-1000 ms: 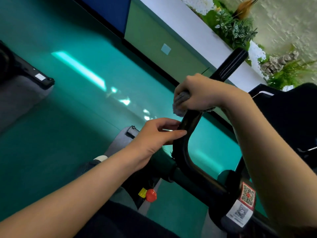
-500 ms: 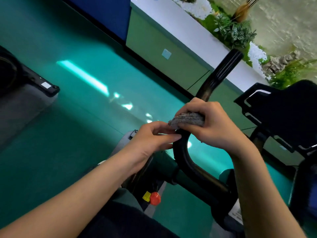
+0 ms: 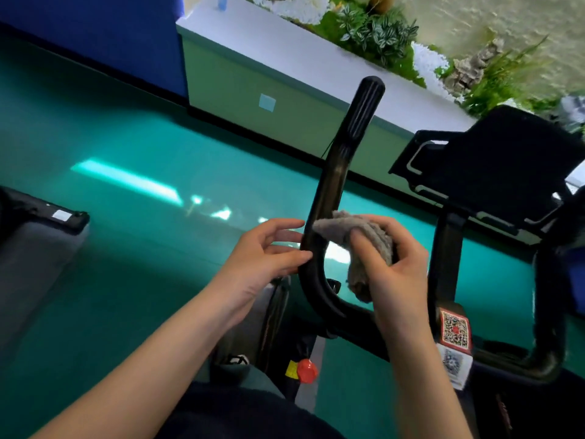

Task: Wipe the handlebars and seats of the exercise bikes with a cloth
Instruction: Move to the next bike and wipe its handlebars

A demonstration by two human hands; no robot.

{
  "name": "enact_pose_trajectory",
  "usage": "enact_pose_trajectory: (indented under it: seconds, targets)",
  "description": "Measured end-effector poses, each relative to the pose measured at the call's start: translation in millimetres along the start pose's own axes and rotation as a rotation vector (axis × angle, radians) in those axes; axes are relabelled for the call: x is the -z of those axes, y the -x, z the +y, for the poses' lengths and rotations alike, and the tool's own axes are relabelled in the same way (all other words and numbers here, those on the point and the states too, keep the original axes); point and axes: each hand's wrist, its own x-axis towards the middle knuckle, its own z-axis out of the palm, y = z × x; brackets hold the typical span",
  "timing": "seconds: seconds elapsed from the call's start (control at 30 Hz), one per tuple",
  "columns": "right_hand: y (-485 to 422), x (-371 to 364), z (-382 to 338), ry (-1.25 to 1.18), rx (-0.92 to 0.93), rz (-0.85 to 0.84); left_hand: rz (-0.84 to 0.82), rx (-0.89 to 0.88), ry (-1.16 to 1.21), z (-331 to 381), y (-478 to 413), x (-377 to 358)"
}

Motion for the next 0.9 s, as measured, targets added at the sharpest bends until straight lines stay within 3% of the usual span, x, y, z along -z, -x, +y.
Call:
enact_pose_trajectory:
  seconds: [0.1,0.17,0.4,0.57,0.77,0.9]
  targets:
    - [-30.3,-9.6,5.0,-0.017,-0.088,0.249,-0.015,-0.009,-0.055,6.3,-1.6,-0.7]
    - [-41.7,-22.1,11.1,0.01,-0.179,0.255,-0.026,-0.004,-0.085,8.9,-3.1,-0.5]
    - [-16.6,-20.6,27.1,-0.024,-0.3,0.05,-0.047,-0.02,-0.136,15.9,-12.2,3.9]
    - [-49.9,-27.9,25.7,-0.112,-0.396,0.077,-0.087,-0.017,-0.136,18.8,-19.1,6.8]
    - [-42.6,-20.8,27.1,-0.243,-0.503,-0.197,-0.073,-0.063,-0.167,21.0,-23.0,7.9]
    - [-28.7,-6.0,25.8,-0.14,-0.511,-0.386,-0.053,-0.091,-0.227,21.1,-26.8,8.5]
